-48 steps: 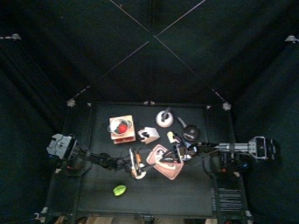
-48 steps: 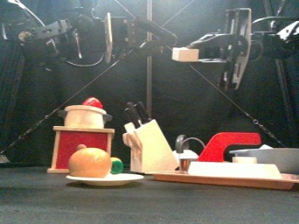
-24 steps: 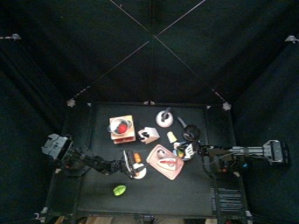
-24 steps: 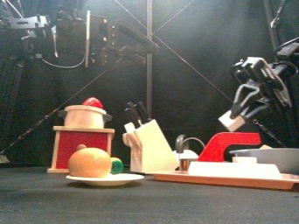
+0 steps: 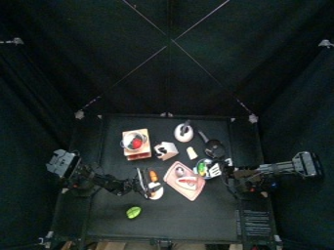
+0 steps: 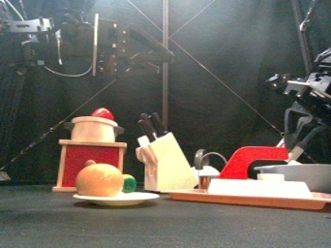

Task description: Place white sushi piece in bowl

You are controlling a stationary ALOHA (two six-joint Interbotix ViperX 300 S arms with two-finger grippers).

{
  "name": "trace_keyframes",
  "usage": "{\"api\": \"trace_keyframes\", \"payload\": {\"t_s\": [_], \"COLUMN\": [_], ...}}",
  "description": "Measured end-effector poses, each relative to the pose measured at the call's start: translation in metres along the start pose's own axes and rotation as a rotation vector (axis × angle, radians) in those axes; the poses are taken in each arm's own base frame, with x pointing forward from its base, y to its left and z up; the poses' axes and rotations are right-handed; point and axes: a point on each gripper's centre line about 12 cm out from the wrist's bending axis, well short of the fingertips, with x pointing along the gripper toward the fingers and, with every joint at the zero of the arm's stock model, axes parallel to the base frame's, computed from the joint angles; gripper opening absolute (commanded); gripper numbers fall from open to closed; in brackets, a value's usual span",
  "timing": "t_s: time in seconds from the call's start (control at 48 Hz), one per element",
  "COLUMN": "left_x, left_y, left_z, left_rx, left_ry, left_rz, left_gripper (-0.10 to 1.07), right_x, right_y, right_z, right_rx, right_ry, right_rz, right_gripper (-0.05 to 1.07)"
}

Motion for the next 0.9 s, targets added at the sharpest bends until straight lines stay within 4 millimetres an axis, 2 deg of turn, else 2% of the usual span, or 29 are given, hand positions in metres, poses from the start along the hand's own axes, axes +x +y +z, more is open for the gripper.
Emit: {"api": "trace_keyframes", "payload": {"t_s": [0.312,0.646,0.896], "left_x": [-0.001,0.0,-0.001], "left_y": [0.002,0.002,0.002], "left_z": [-0.002,-0.002,-0.002], "left_rx": [-0.005,-0.006,-0.005], "left_ry": [0.013,0.012,0.013], "left_rz": [0.012,0.013,0.012], "left_gripper": [1.04,1.04,1.04], "right_x": [0.0,-0.006,-0.006], "right_y": [0.001,0.01,0.009], "right_z": [-0.004,-0.011,-0.013], "right_rx": [0.001,-0.038,-0.023], "right_ry": [0.019,0.035,0.054], "right_rz": [0.0,0.038,0.025], "right_gripper": [0.88,0.88,0.88]}}
